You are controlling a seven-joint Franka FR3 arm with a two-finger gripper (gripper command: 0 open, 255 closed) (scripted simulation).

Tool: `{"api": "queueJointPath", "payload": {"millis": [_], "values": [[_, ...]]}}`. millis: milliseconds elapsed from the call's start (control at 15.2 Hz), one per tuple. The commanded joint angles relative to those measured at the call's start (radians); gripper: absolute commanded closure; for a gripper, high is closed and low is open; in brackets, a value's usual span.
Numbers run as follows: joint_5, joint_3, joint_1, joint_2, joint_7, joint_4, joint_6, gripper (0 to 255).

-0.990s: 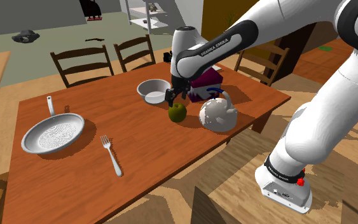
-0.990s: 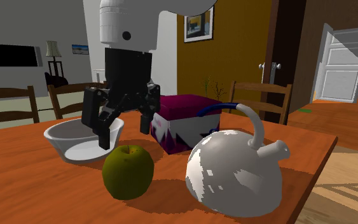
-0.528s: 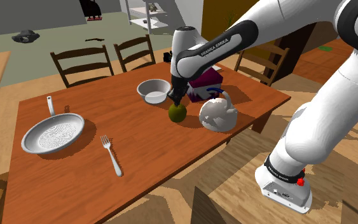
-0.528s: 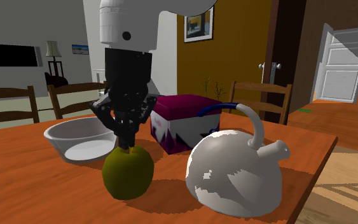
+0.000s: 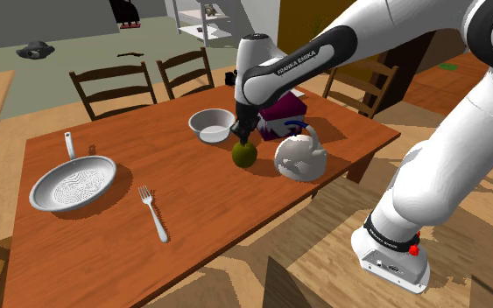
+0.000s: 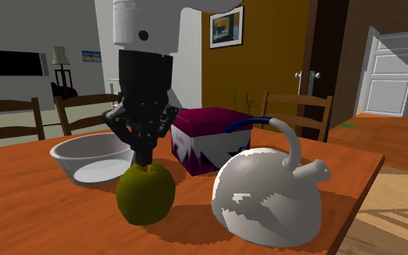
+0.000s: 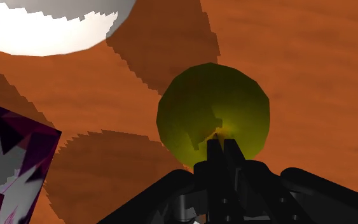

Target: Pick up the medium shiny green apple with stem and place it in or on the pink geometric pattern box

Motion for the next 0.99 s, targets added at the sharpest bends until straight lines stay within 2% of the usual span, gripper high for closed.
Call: {"api": "queueJointPath", "payload": {"millis": [0, 924], "values": [[0.001, -0.001, 0.0, -0.013, -0.001, 0.013, -0.026, 255], [0.003, -0.005, -0.001, -0.082, -0.002, 0.138, -0.219, 255]]}}
